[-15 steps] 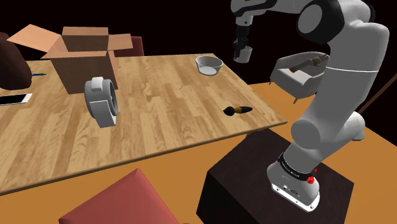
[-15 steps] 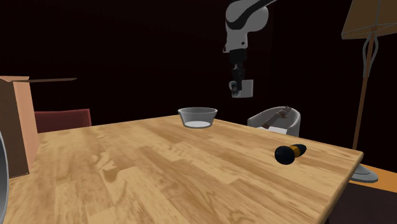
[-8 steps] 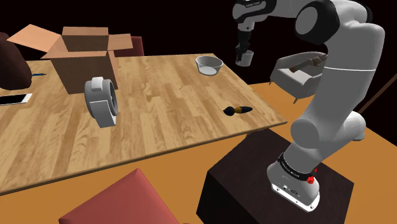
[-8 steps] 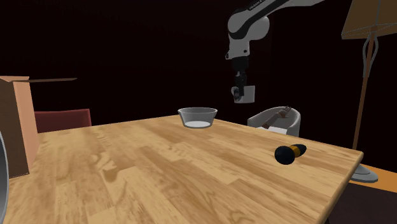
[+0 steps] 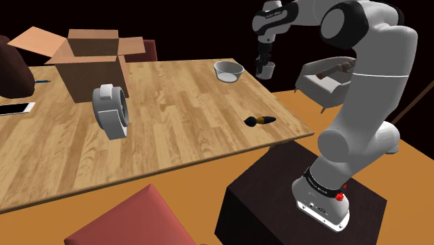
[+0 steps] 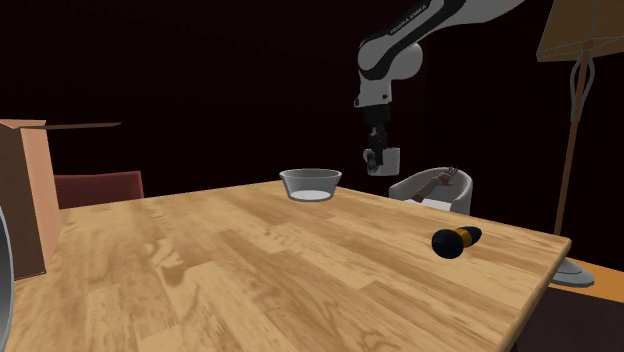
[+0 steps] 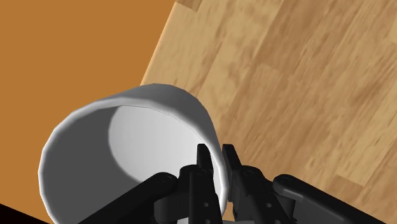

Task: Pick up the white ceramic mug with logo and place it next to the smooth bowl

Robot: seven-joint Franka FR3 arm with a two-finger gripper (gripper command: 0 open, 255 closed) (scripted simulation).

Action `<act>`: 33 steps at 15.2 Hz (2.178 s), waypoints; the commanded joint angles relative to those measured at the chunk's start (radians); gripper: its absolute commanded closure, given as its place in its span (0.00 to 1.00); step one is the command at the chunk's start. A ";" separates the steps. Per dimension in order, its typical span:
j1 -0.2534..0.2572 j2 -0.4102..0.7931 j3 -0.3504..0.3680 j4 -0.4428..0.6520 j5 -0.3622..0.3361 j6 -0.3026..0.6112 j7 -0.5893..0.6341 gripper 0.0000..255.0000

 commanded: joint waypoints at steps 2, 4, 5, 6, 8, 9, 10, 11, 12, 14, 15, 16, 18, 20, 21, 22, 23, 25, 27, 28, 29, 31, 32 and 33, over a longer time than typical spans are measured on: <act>0.000 0.010 0.000 -0.025 -0.001 0.036 0.002 1.00; -0.001 0.018 0.000 -0.041 -0.001 0.060 0.004 1.00; -0.001 0.022 0.000 -0.049 -0.001 0.071 0.005 1.00; -0.001 0.026 0.000 -0.056 -0.001 0.083 0.006 1.00; -0.001 0.036 0.000 -0.070 -0.002 0.106 0.008 1.00; -0.001 0.041 0.000 -0.076 -0.002 0.117 0.009 1.00; -0.001 0.046 0.000 -0.082 -0.002 0.129 0.010 1.00; -0.001 0.051 0.000 -0.088 -0.002 0.140 0.011 1.00; -0.001 0.056 0.000 -0.094 -0.002 0.151 0.011 1.00; -0.002 0.060 0.000 -0.098 -0.003 0.159 0.012 1.00; -0.002 0.060 0.000 -0.098 -0.003 0.159 0.012 1.00; -0.002 0.060 0.000 -0.098 -0.003 0.159 0.012 1.00; -0.002 0.060 0.000 -0.098 -0.003 0.159 0.012 1.00; -0.002 0.060 0.000 -0.098 -0.003 0.159 0.012 1.00; -0.002 0.060 0.000 -0.098 -0.003 0.159 0.012 0.00; -0.002 0.061 0.000 -0.098 -0.003 0.159 0.012 0.00; -0.002 0.061 0.000 -0.098 -0.003 0.159 0.012 0.00; -0.002 0.061 0.000 -0.098 -0.003 0.159 0.012 0.00; 0.000 0.049 0.000 -0.081 -0.002 0.130 0.012 0.00; 0.002 0.039 0.001 -0.061 -0.002 0.100 0.011 0.00; 0.003 0.030 0.002 -0.041 -0.001 0.070 0.011 0.00; 0.004 0.023 0.002 -0.023 -0.001 0.046 0.010 0.00; 0.004 0.023 0.002 -0.023 -0.001 0.046 0.010 0.00; 0.004 0.023 0.002 -0.023 -0.001 0.046 0.010 0.00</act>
